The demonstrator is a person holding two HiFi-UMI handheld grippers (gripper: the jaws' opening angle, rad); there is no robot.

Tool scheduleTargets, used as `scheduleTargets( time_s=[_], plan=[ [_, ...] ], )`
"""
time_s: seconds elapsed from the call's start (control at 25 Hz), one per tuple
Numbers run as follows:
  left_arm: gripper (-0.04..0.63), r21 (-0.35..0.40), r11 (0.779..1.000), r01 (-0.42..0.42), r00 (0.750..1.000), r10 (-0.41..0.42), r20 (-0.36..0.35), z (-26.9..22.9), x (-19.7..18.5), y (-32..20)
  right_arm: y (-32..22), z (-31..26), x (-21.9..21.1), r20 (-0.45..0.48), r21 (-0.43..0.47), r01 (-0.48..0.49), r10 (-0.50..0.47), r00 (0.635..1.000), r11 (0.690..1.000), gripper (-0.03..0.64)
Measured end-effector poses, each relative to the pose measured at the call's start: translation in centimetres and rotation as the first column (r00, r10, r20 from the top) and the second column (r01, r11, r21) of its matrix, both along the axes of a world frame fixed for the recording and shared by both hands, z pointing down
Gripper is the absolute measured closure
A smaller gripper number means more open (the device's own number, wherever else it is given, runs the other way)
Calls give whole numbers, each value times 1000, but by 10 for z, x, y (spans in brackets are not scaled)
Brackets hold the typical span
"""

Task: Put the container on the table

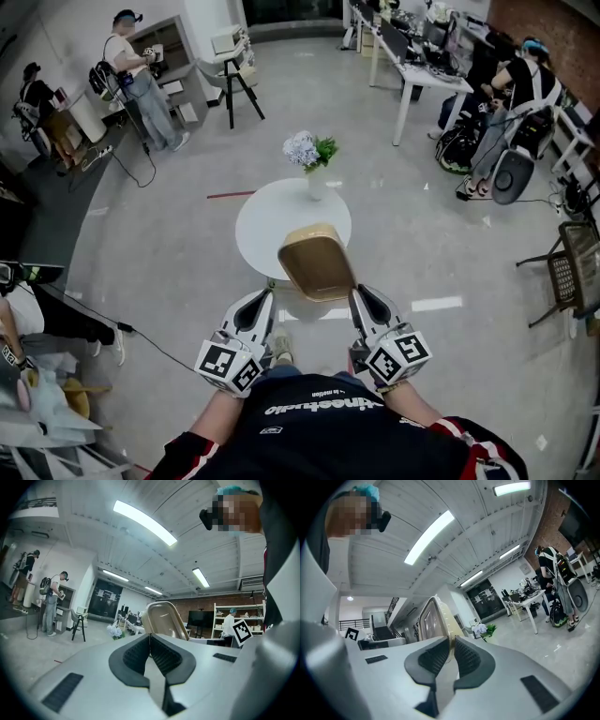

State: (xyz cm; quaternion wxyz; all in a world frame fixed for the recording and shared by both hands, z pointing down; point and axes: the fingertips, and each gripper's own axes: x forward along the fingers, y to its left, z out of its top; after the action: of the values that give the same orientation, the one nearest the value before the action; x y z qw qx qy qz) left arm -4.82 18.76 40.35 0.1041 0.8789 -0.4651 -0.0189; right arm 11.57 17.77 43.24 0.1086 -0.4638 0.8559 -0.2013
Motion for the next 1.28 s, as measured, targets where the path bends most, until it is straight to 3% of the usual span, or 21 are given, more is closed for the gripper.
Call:
scheduleTargets(
  time_s=[0.44, 1.28],
  plan=[
    [571, 2, 999, -42, 998, 42, -36, 5, -8, -58, -46, 3, -14, -12, -15, -29, 29, 1000, 999, 565],
    [571, 14, 991, -131, 988, 131, -81, -3, -111, -234, -201, -14, -118, -44, -10, -101, 100, 994, 995, 565]
  ],
)
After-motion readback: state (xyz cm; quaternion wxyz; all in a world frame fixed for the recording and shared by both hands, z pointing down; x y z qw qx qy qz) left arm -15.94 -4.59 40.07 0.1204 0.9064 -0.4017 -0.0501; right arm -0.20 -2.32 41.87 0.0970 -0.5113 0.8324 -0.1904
